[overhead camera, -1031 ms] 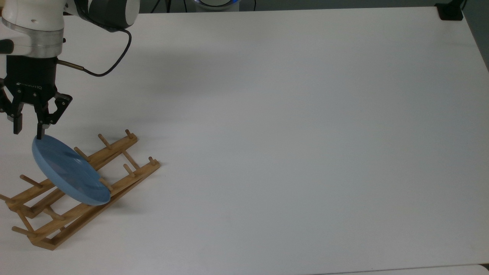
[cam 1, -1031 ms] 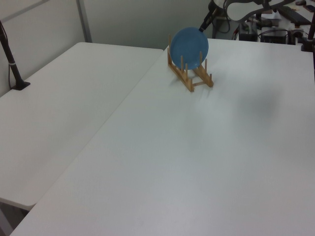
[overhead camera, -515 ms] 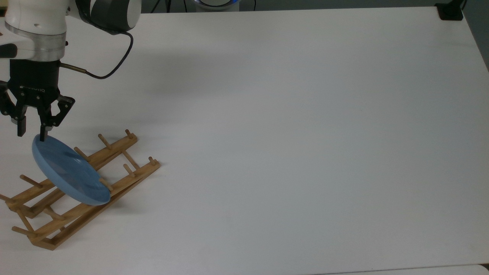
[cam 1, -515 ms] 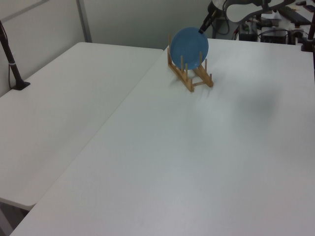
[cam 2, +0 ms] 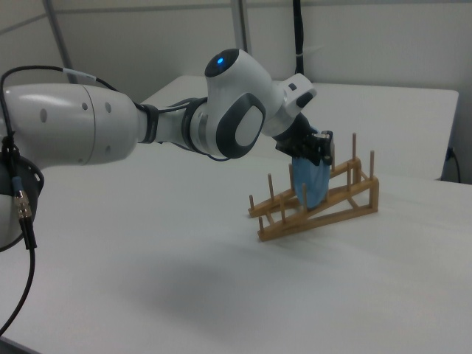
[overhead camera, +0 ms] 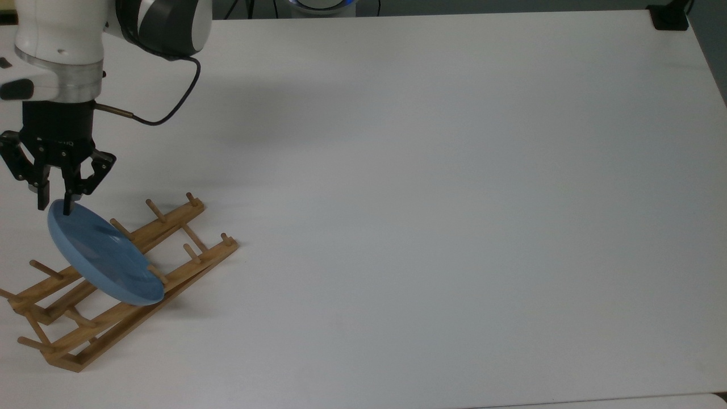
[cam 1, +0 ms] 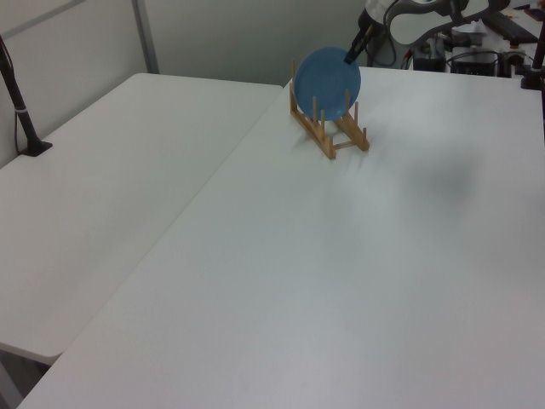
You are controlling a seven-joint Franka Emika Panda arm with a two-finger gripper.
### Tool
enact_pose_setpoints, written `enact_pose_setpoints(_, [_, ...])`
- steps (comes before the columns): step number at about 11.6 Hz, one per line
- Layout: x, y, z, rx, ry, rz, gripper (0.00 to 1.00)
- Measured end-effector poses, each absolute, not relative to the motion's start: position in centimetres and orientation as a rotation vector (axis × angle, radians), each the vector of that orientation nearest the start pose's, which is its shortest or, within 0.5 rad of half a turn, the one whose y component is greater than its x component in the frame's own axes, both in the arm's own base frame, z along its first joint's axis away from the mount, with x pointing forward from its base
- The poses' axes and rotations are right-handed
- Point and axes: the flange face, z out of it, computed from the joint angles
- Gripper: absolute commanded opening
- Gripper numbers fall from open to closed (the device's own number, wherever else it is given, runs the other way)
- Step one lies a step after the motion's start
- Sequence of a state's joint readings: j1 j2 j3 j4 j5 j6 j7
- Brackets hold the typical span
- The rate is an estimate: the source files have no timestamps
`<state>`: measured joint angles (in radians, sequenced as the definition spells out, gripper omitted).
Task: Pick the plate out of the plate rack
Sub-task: 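Close the gripper on the plate rim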
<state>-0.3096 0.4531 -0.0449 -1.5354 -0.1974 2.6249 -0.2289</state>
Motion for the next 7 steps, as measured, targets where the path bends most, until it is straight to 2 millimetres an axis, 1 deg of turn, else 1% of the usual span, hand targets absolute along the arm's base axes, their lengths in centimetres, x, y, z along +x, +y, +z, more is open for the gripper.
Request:
enact_pose_setpoints(2, [69.03,-24.4,46.1,-3.345,-0.048,-0.955,0.2])
enact_pose_setpoints(4, [69.04,-24.41,46.19,-3.345,-0.048,-0.957,0.2])
enact_pose_setpoints(7, [69.06,-24.41,46.39,-3.345,-0.048,-0.963,0.25])
